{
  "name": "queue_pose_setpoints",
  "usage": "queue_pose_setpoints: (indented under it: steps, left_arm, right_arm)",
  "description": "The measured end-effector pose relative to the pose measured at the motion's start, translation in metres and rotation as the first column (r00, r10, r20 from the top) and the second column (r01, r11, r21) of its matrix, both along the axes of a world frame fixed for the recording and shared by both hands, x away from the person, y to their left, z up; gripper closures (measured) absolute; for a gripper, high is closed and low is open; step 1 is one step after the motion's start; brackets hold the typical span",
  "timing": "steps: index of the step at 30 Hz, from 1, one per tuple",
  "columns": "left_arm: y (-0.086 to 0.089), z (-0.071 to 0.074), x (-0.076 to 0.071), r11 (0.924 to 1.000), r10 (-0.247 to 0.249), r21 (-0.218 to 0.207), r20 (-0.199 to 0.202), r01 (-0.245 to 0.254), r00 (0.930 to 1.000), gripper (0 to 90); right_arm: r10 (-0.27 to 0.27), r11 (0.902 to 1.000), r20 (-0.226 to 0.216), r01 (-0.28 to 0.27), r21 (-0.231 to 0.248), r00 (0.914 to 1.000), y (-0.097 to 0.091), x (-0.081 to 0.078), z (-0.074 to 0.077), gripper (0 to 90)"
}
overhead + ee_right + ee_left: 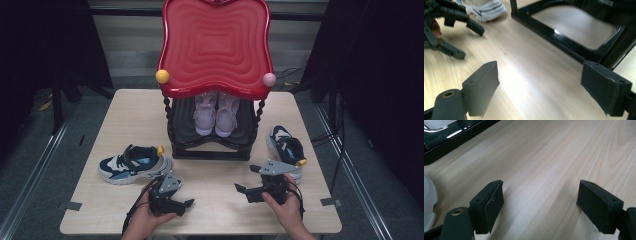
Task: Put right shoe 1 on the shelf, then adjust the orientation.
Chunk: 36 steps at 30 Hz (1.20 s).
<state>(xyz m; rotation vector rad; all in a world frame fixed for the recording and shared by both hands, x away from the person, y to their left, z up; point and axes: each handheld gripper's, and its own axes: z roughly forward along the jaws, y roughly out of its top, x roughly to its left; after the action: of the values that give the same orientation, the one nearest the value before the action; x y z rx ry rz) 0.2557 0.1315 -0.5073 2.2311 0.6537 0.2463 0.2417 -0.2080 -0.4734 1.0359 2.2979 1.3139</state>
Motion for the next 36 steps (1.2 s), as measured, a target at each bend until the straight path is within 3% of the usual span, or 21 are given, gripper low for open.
queue_pose_setpoints:
  steps: [10, 21, 28, 36]
  left_arm:
    - [0.000, 0.000, 0.000, 1.0000, 0.000, 0.000, 0.000, 0.000, 1.0000, 20.8]
    - [0.000, 0.000, 0.000, 1.0000, 0.000, 0.000, -0.001, 0.000, 1.0000, 20.5]
    - [0.000, 0.000, 0.000, 0.9999, -0.006, 0.014, 0.002, 0.006, 1.0000, 19.0]
    - [-0.001, 0.000, -0.001, 0.9998, -0.002, 0.019, 0.000, 0.002, 1.0000, 15.9]
  right_arm:
    - [0.039, 0.9987, -0.058, -0.041, -0.031, 0.9975, -0.009, -0.006, -0.019, 14.5]
    - [0.084, 0.9899, -0.112, -0.095, -0.105, 0.9902, -0.009, -0.008, -0.035, 14.5]
    - [0.118, 0.9754, -0.093, -0.133, -0.176, 0.9887, -0.004, -0.010, -0.036, 13.0]
    - [0.117, 0.9751, -0.091, -0.132, -0.178, 0.9889, -0.004, -0.009, -0.037, 12.5]
